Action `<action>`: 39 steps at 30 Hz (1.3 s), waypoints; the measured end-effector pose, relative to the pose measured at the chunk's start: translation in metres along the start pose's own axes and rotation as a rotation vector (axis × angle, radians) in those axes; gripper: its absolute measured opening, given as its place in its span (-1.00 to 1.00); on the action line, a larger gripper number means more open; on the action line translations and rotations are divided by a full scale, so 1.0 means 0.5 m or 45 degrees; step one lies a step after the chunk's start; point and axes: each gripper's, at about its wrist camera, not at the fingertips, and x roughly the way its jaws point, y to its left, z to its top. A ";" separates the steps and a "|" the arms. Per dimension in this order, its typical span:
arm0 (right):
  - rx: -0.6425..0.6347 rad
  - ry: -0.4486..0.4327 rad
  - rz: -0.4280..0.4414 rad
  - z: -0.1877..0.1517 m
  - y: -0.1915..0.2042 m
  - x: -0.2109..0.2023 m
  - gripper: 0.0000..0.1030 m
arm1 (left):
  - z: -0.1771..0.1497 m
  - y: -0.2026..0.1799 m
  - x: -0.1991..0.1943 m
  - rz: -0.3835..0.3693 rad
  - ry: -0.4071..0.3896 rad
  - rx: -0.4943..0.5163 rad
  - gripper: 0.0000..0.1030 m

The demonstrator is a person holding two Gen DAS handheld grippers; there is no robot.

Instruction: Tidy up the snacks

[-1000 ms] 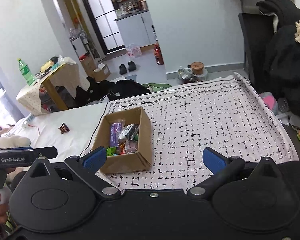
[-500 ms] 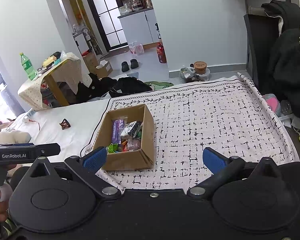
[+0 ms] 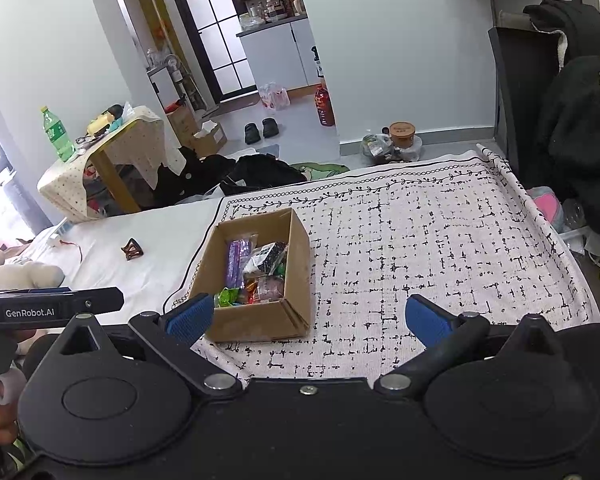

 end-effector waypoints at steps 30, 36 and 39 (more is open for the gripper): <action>0.008 -0.004 -0.019 0.005 0.000 -0.003 1.00 | -0.003 0.010 -0.002 -0.005 0.011 -0.015 0.85; 0.000 0.007 -0.021 0.000 0.001 0.002 1.00 | -0.004 0.010 -0.002 -0.009 0.011 -0.017 0.85; -0.003 0.012 -0.022 -0.001 0.003 0.003 1.00 | -0.007 0.005 -0.003 -0.012 0.010 -0.006 0.85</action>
